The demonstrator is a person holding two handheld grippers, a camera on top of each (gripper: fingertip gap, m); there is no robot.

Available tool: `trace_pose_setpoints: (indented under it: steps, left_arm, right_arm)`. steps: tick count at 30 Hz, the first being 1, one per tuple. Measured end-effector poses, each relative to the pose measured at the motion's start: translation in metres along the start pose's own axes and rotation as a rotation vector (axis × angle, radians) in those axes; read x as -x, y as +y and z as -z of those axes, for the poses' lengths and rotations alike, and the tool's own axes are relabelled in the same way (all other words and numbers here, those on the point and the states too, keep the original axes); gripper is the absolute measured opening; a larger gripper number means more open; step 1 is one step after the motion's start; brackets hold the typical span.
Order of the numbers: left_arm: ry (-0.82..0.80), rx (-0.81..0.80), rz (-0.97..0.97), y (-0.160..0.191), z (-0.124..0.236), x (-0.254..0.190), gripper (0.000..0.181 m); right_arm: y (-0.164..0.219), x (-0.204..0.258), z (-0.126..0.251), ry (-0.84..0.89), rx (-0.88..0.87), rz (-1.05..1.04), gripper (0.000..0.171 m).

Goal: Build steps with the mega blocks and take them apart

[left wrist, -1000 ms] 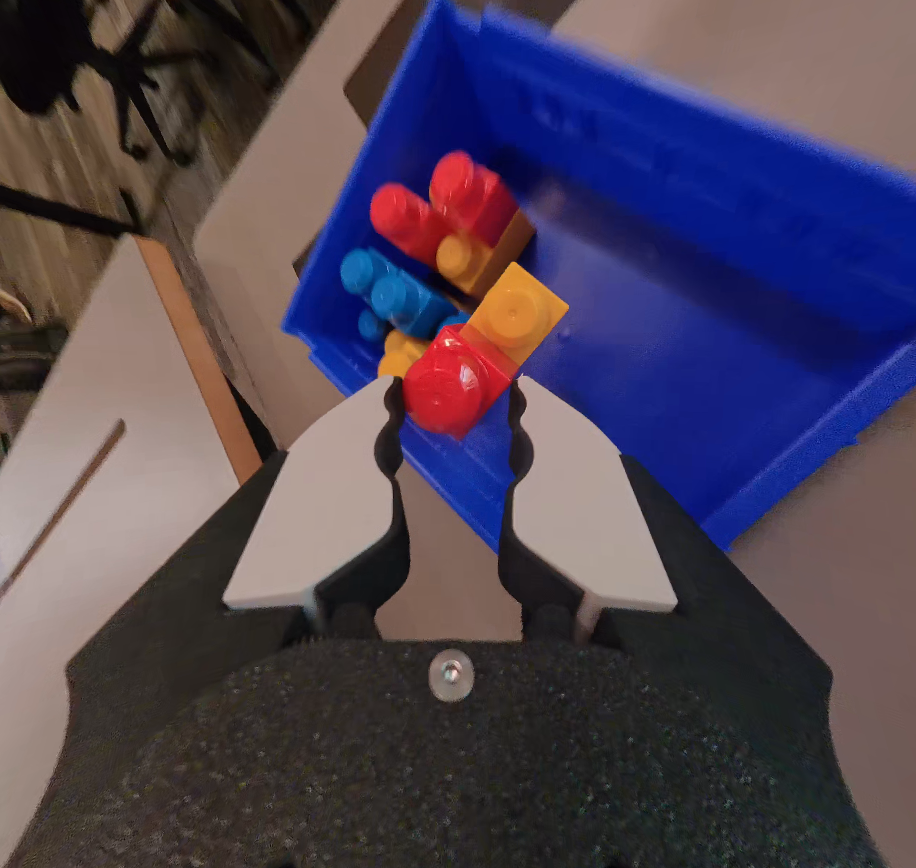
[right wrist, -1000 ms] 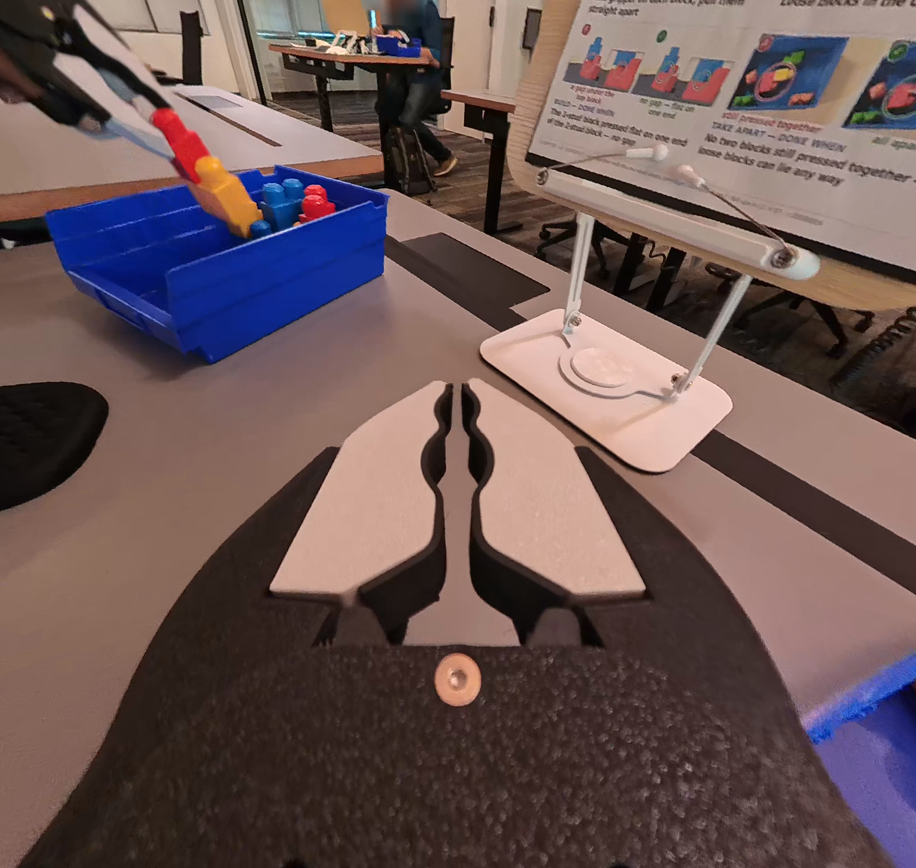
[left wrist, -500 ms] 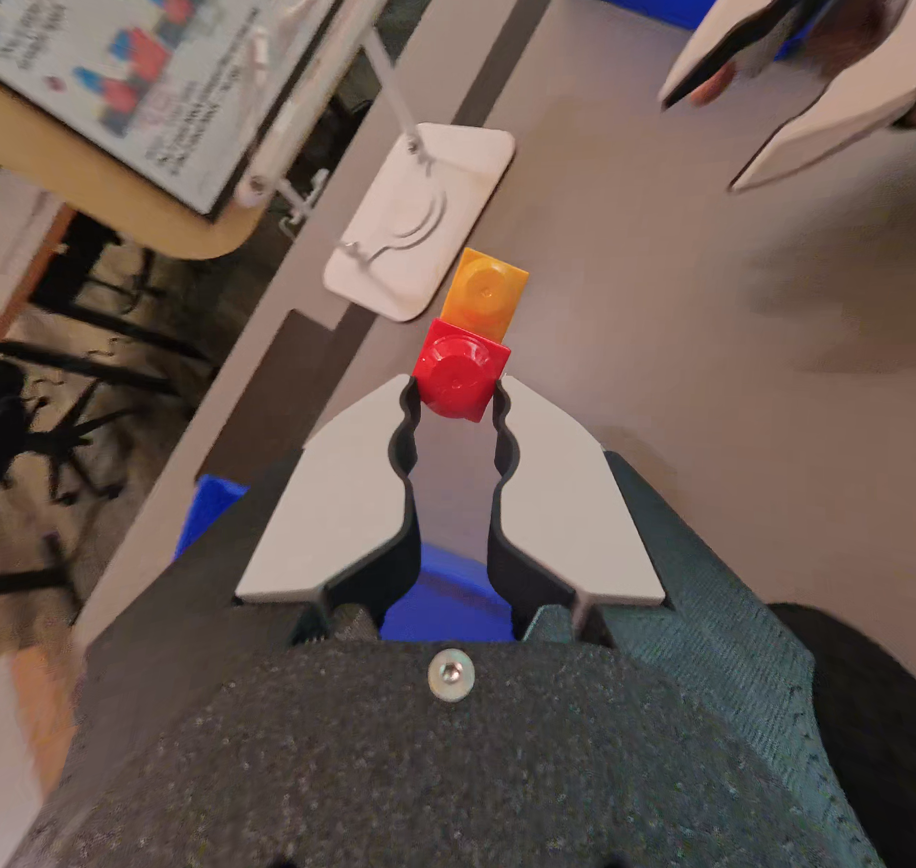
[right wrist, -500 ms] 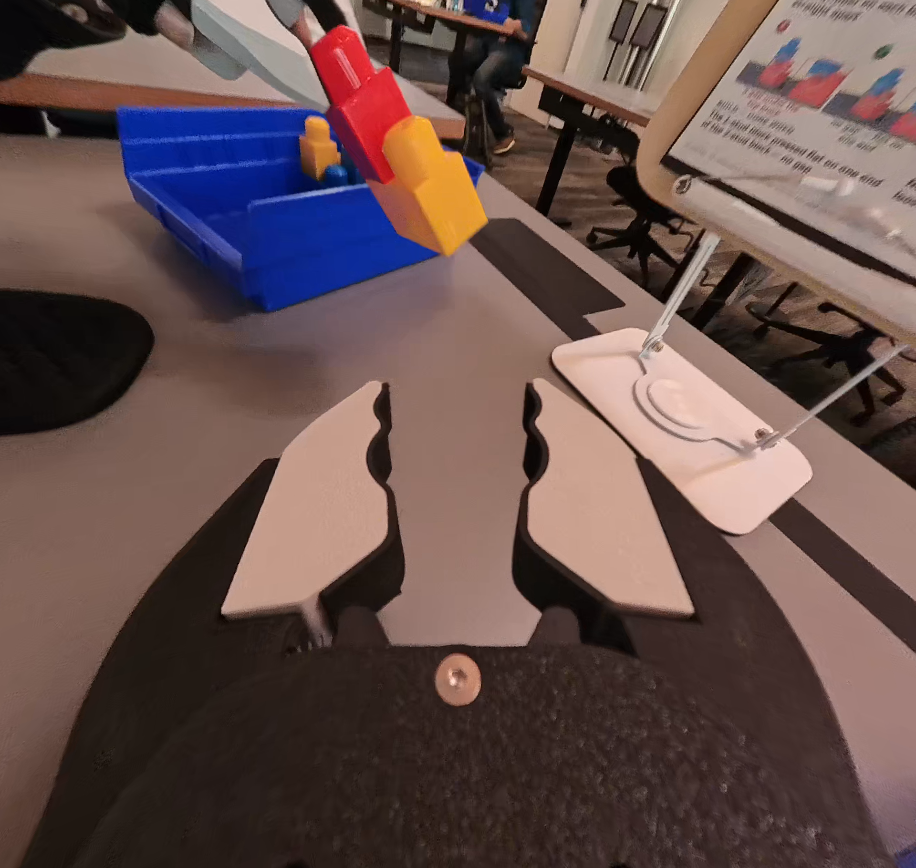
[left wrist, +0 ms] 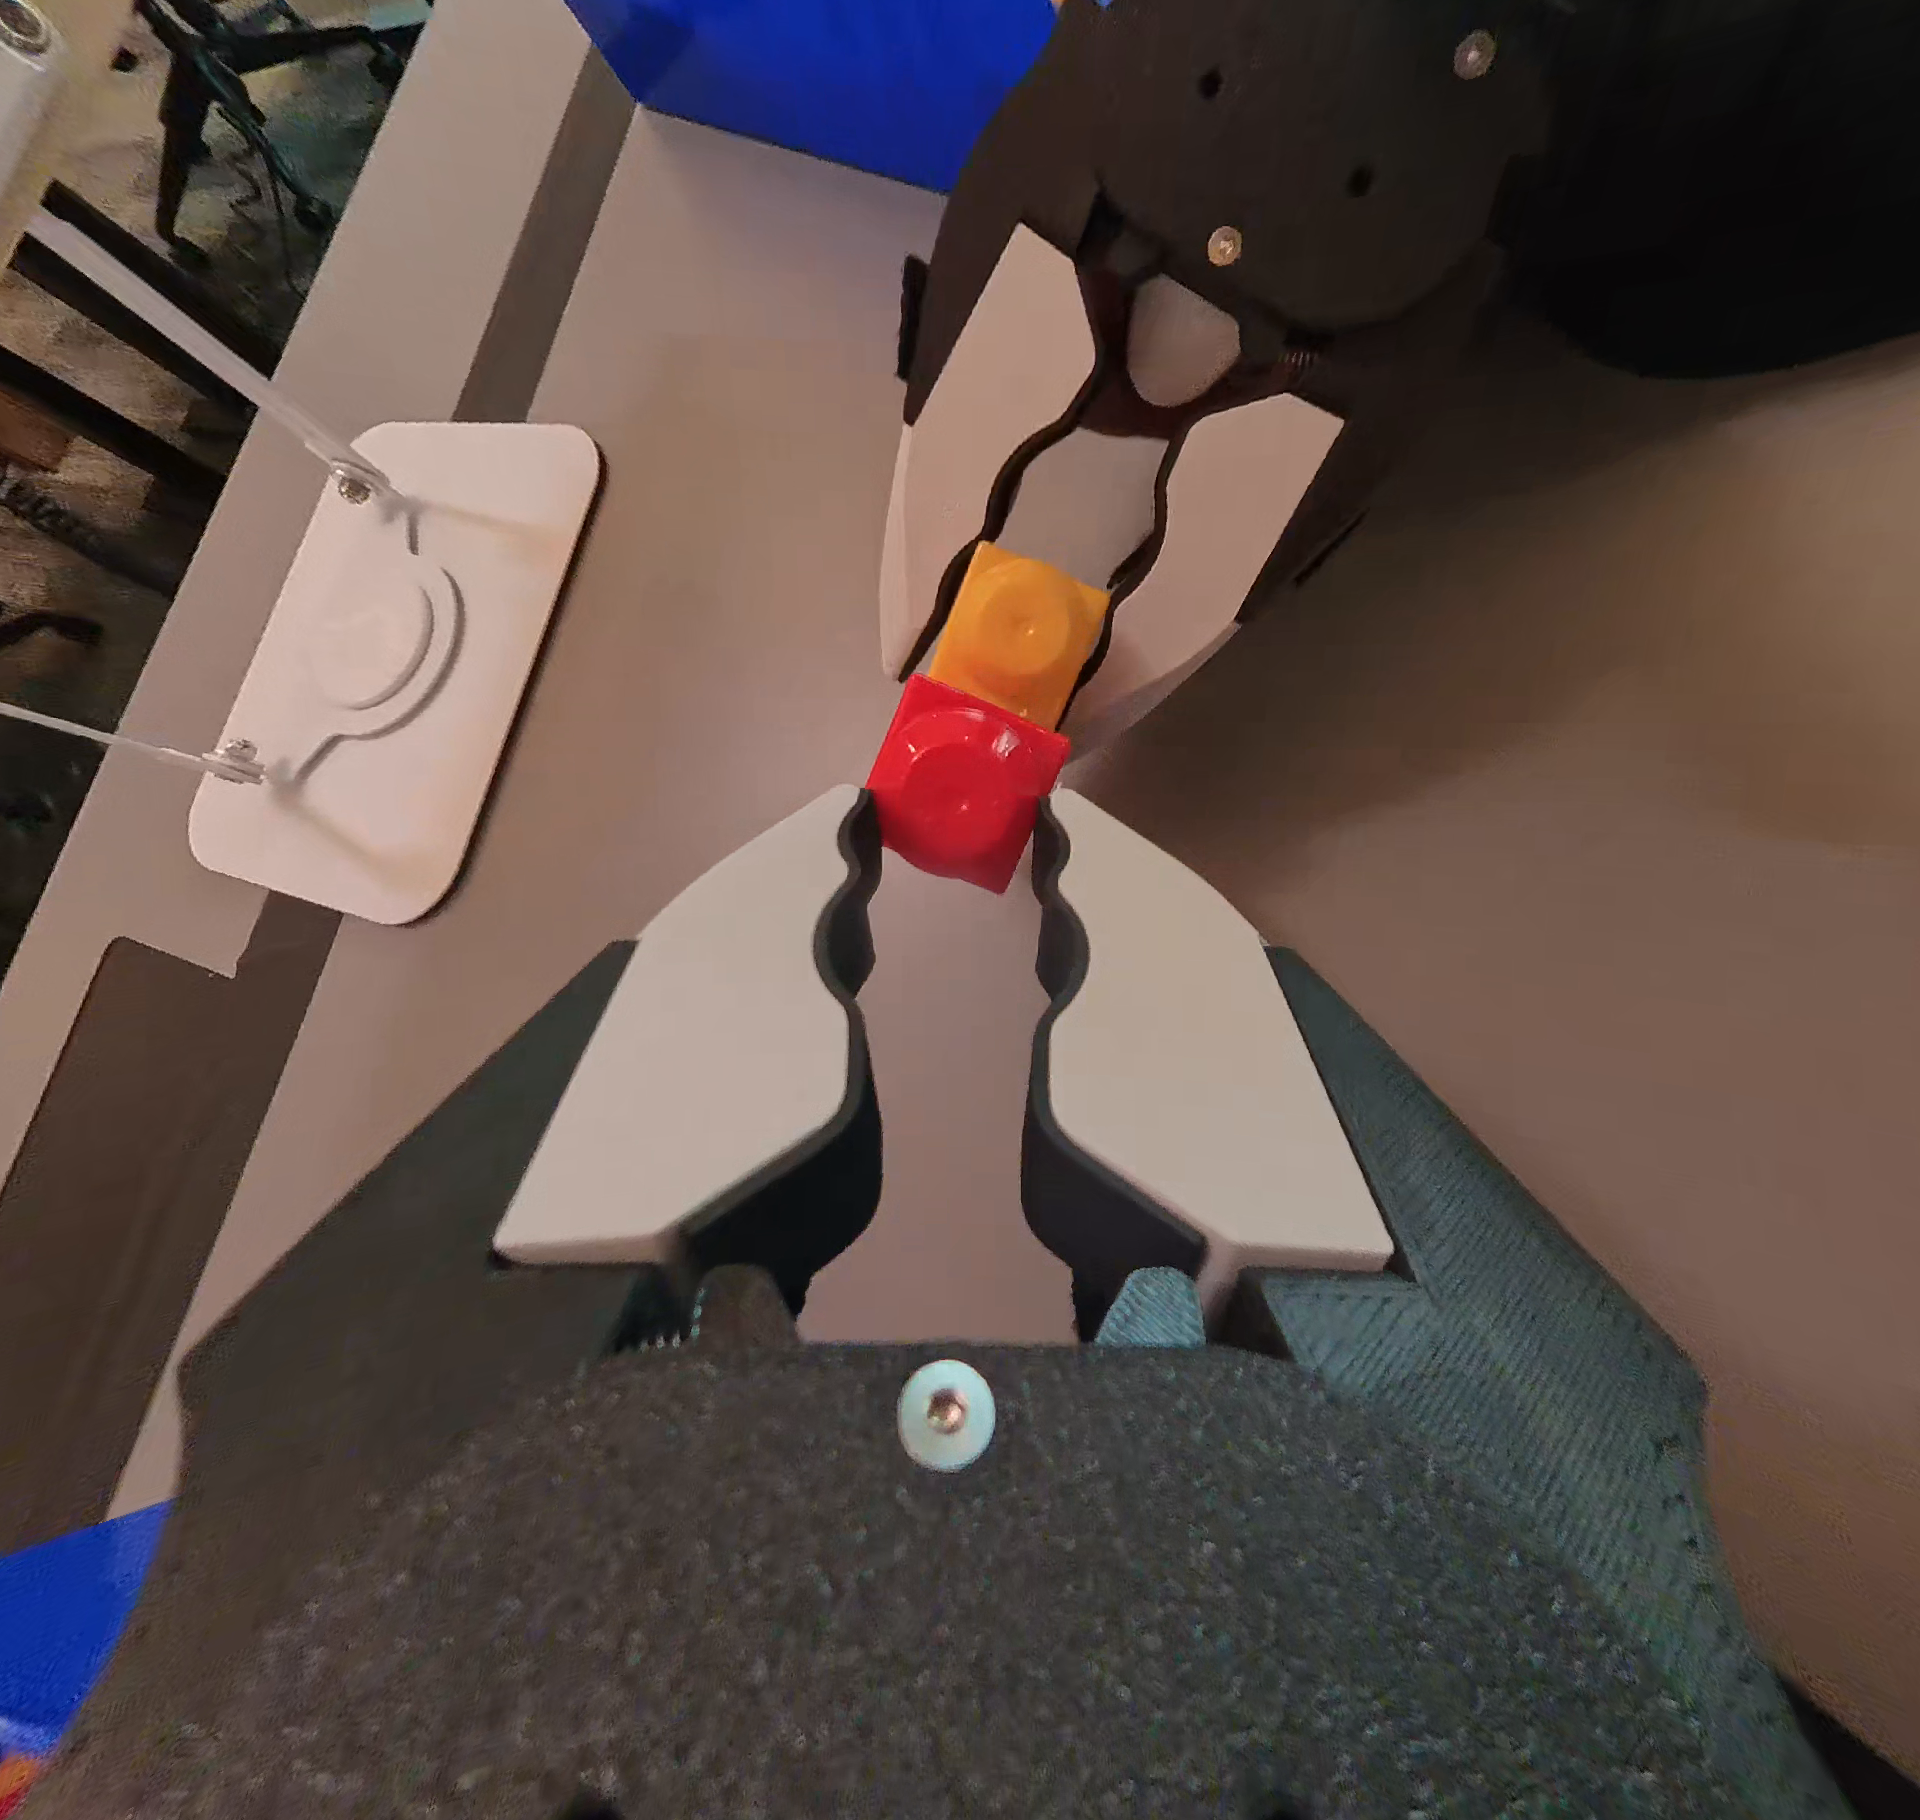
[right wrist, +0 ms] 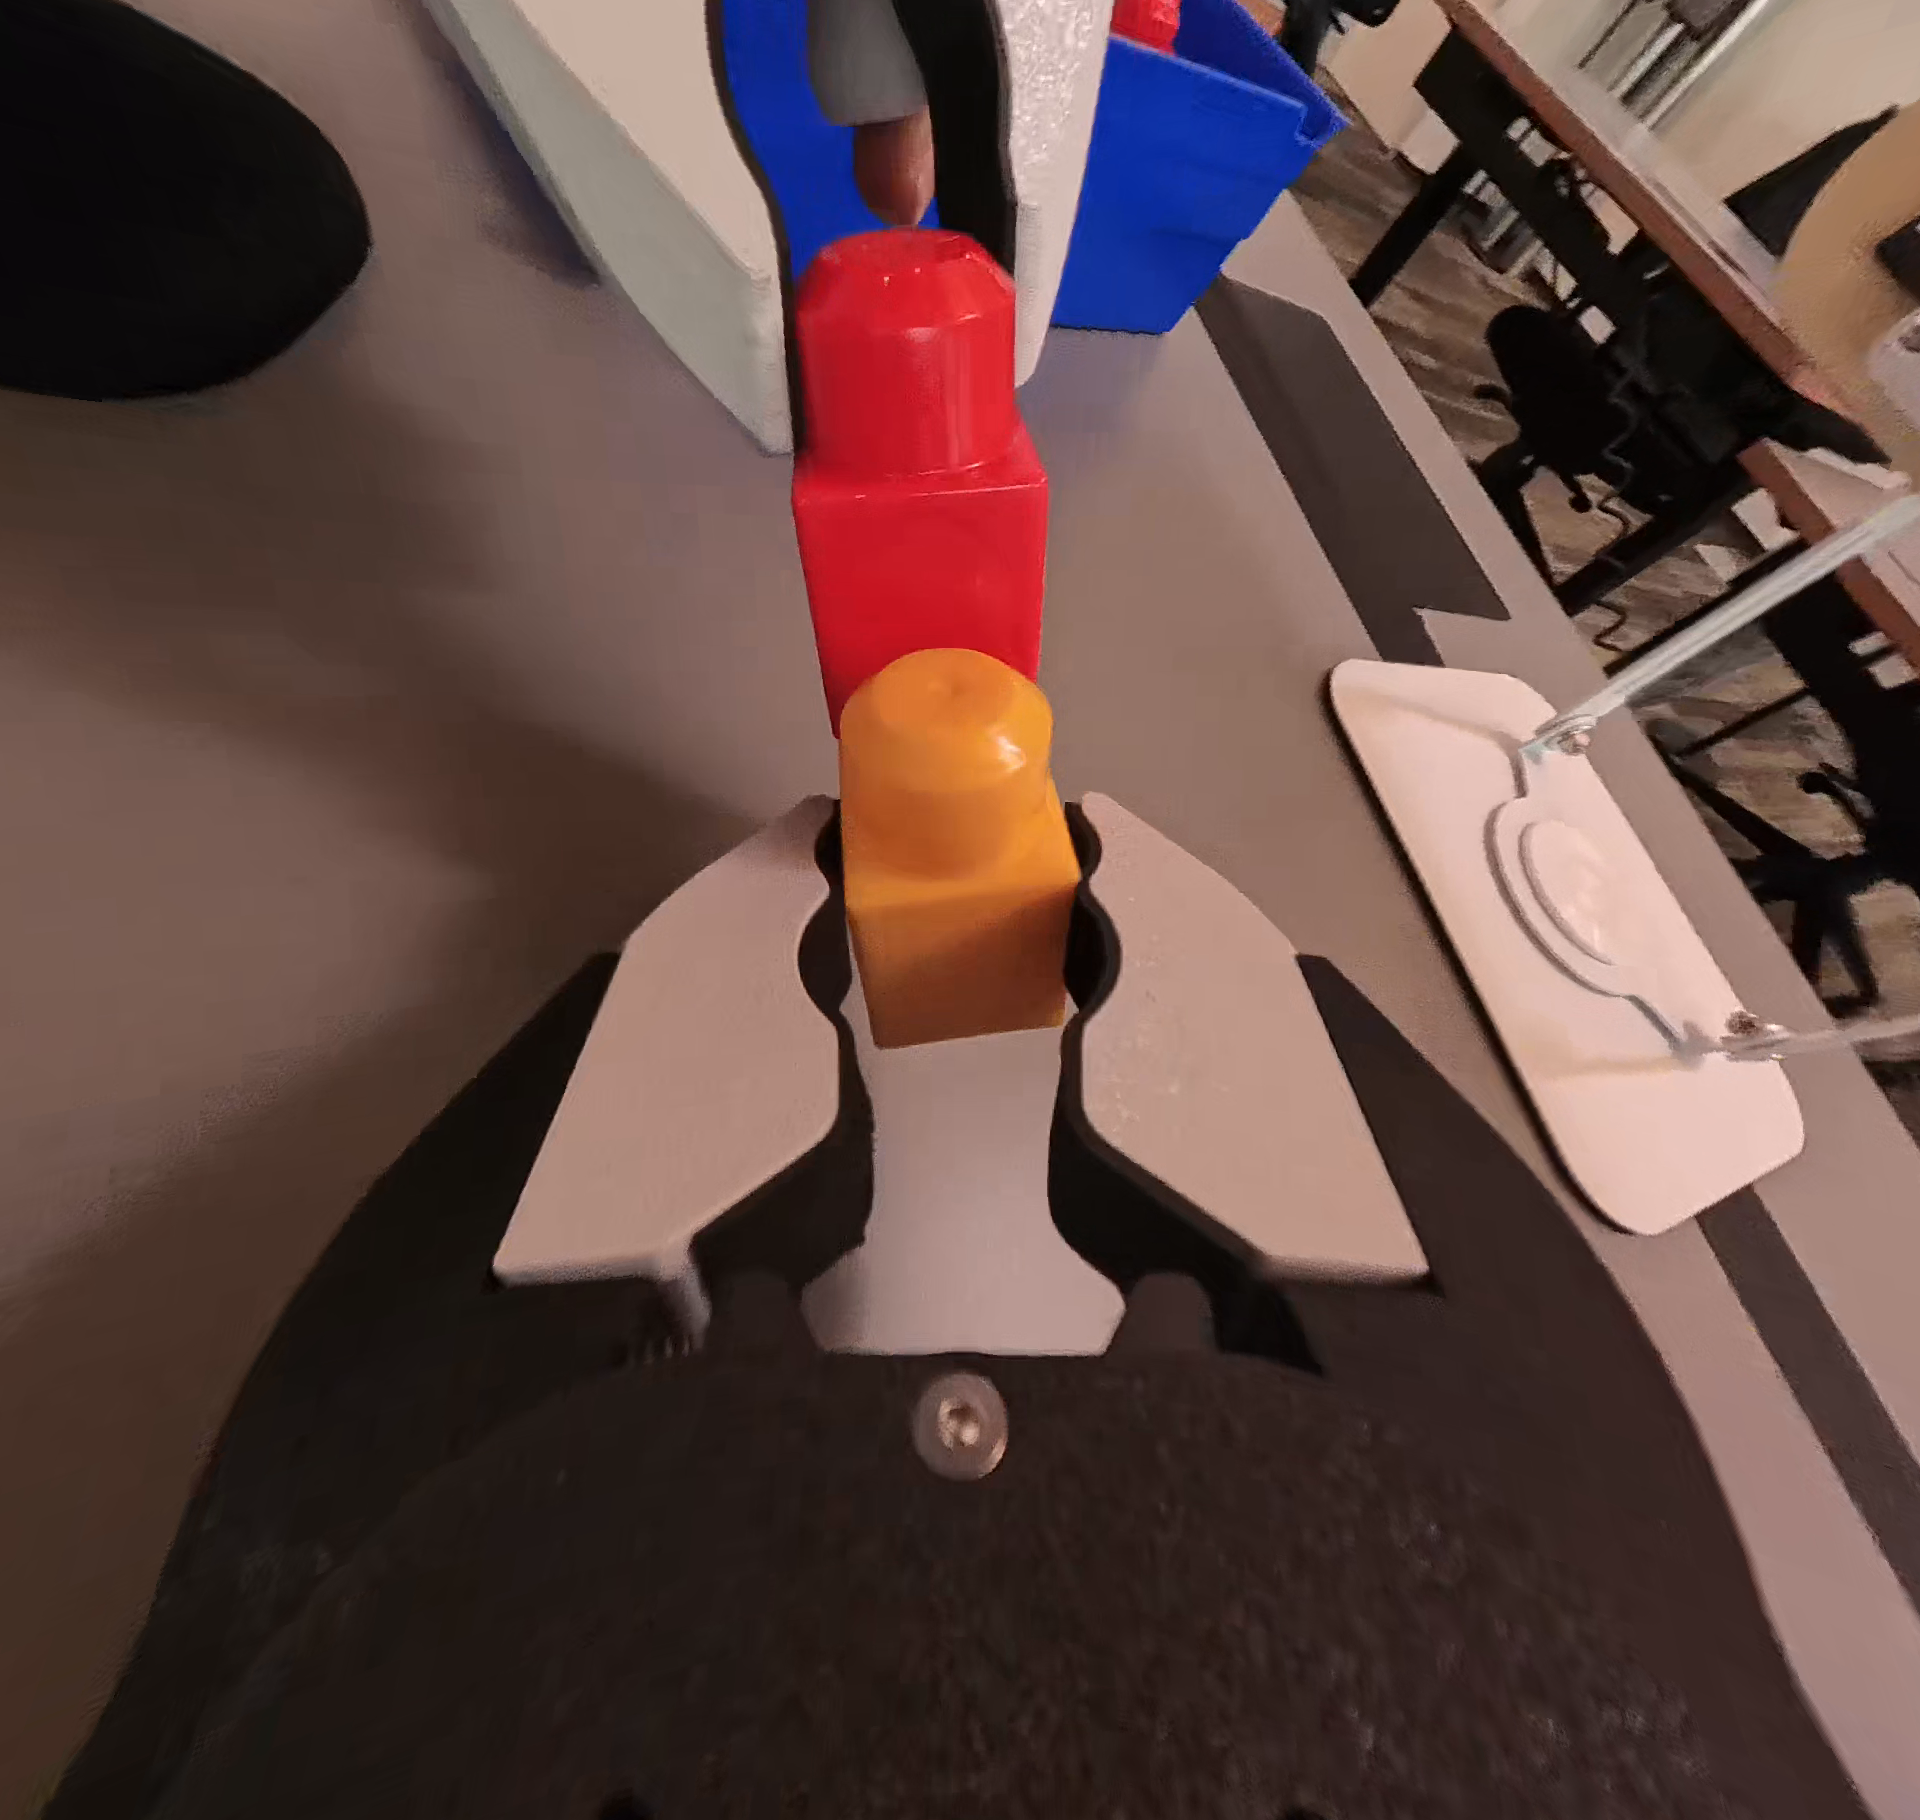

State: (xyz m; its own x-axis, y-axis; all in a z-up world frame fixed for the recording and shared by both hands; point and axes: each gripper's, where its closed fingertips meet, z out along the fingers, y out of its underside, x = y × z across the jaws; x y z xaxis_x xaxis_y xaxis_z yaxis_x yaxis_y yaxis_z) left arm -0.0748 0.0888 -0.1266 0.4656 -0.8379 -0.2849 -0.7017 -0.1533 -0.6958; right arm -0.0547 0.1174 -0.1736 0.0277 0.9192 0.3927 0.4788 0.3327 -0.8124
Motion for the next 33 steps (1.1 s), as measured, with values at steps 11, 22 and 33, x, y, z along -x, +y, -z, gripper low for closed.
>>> trace_pose_setpoints:
  steps: [11,22,33]
  left_arm:
    - [0.107,-0.428,0.238,-0.048,0.032,0.004,0.061]
    - [0.278,-0.829,0.483,-0.092,0.027,-0.012,0.048]
    - [0.278,-0.864,0.419,-0.084,0.033,-0.017,0.037]
  right_arm:
    - [-0.058,-0.012,0.041,-0.168,-0.418,-0.382,0.038]
    - [-0.104,-0.016,0.083,-0.364,-0.847,-0.668,0.039]
    - [-0.102,-0.007,0.08,-0.442,-0.772,-0.664,0.04]
